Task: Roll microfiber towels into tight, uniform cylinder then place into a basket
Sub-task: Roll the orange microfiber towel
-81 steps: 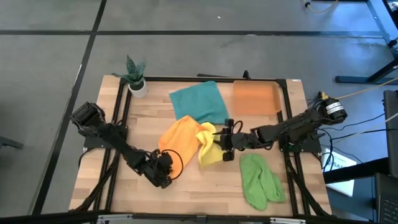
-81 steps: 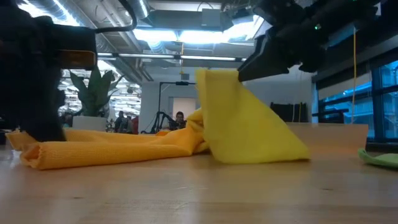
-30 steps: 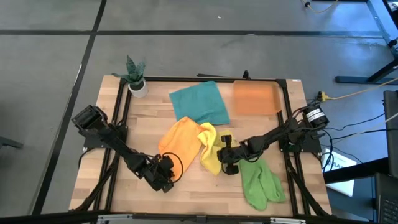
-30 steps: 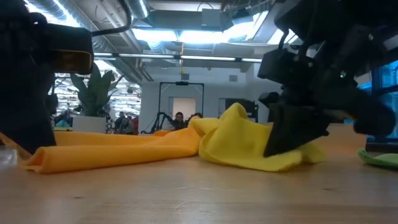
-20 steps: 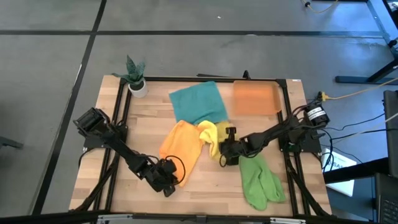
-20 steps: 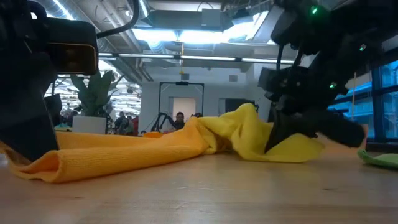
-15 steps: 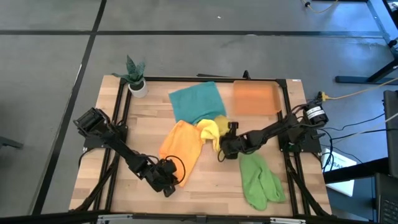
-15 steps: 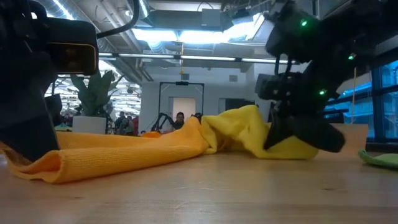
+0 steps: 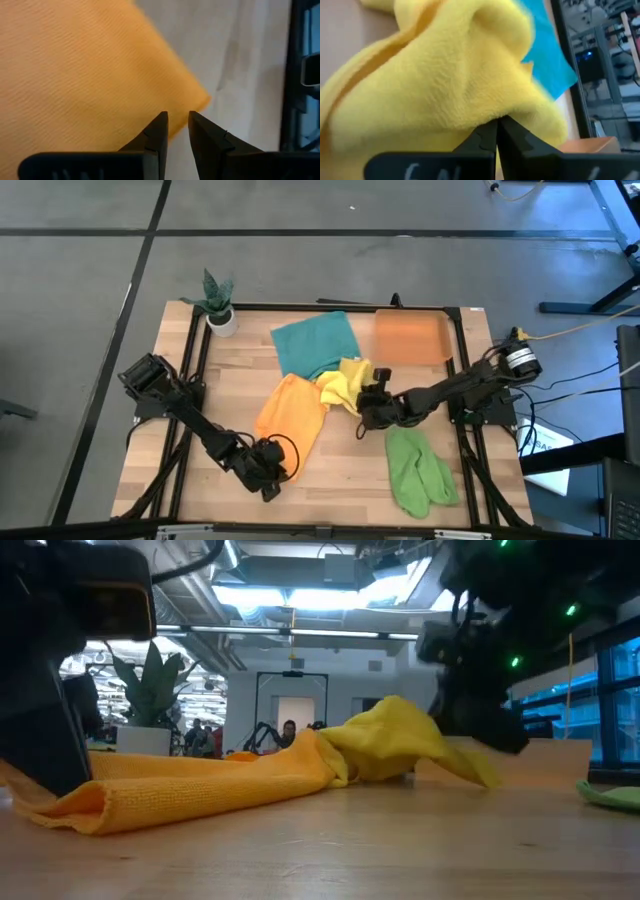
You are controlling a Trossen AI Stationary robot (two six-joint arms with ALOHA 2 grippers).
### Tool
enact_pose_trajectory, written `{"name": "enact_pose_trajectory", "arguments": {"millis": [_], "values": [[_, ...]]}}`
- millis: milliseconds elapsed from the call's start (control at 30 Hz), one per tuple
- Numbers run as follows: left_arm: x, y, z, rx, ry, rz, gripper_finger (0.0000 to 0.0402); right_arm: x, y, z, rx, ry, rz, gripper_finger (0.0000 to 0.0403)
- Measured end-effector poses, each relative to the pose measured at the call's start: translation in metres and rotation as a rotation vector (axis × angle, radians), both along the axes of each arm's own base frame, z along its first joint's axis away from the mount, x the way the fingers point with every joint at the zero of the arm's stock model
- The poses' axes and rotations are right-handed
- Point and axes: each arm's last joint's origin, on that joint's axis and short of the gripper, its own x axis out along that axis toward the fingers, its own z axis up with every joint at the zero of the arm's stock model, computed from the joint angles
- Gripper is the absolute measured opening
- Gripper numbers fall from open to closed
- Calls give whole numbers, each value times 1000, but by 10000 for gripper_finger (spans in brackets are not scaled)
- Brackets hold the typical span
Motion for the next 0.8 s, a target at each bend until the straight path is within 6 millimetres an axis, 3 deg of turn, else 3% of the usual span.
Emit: {"name": "enact_pose_trajectory", "arguments": {"millis": [167,467,600,800], "values": [[9,-6,13,58,-22,-64,69,-10,13,28,34,-104,56,3],[10,-3,42,284,228,-15,69,-24,47,74,291,-313,324,3],[6,2,51,387,284,31,69,-19,59,74,427,-328,463,4],[-4,12,42,439,371,137,69,-2,67,47,451,-283,487,3]]}}
